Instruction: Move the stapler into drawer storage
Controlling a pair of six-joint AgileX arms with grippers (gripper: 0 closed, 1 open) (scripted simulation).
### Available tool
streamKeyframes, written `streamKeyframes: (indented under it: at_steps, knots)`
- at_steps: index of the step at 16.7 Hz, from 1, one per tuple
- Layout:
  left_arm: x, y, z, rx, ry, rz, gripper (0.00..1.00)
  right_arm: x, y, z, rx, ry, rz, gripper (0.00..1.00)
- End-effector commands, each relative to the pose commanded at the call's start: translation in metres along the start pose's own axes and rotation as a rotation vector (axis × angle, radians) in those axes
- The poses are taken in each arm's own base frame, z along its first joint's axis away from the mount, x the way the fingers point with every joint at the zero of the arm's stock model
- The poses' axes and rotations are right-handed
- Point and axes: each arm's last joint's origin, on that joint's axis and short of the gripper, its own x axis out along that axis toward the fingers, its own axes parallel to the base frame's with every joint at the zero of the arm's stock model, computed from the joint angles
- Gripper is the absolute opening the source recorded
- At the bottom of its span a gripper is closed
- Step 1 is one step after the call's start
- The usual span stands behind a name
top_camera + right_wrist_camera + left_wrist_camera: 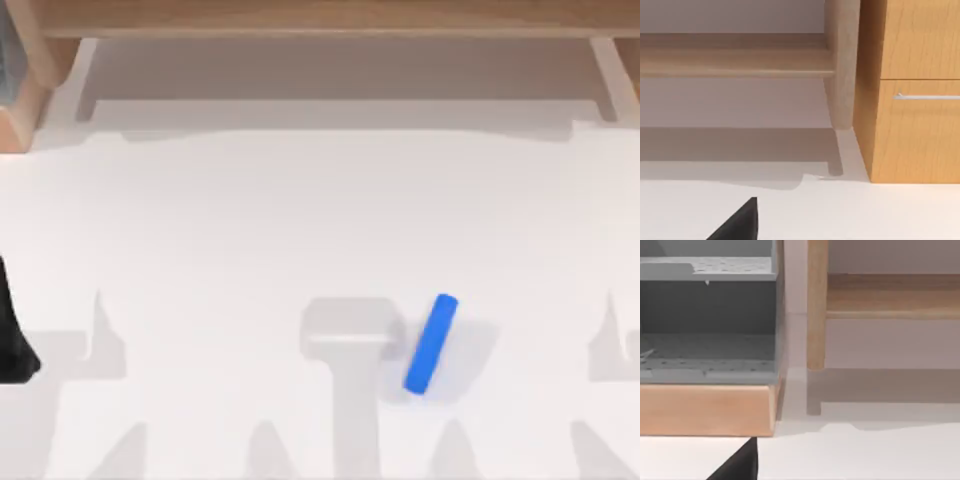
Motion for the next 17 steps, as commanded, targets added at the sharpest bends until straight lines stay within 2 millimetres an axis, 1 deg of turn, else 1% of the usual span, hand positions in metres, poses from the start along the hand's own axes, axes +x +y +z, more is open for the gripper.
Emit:
streamKeyframes:
  at_steps: [2,4,7,10,12,14,16,17]
  knots:
    - [0.000,0.000,0.000,0.000,0.000,0.000,1.00,0.000,0.000,0.000,0.000,0.000,0.000,1.00]
    - [0.000,0.000,0.000,0.000,0.000,0.000,1.00,0.001,-0.001,0.007,-0.027,-0.014,-0.009,1.00]
    - [0.000,0.000,0.000,0.000,0.000,0.000,1.00,0.006,-0.005,0.032,-0.133,-0.050,-0.033,1.00]
    - [0.000,0.000,0.000,0.000,0.000,0.000,1.00,0.023,-0.011,0.064,-0.299,-0.070,-0.053,1.00]
    - [0.000,0.000,0.000,0.000,0.000,0.000,1.00,0.045,-0.018,0.084,-0.433,-0.070,-0.060,1.00]
    - [0.000,0.000,0.000,0.000,0.000,0.000,1.00,0.076,-0.027,0.099,-0.578,-0.061,-0.058,1.00]
    - [0.000,0.000,0.000,0.000,0.000,0.000,1.00,0.113,-0.041,0.105,-0.726,-0.047,-0.051,1.00]
    - [0.000,0.000,0.000,0.000,0.000,0.000,1.00,0.133,-0.049,0.104,-0.800,-0.039,-0.045,1.00]
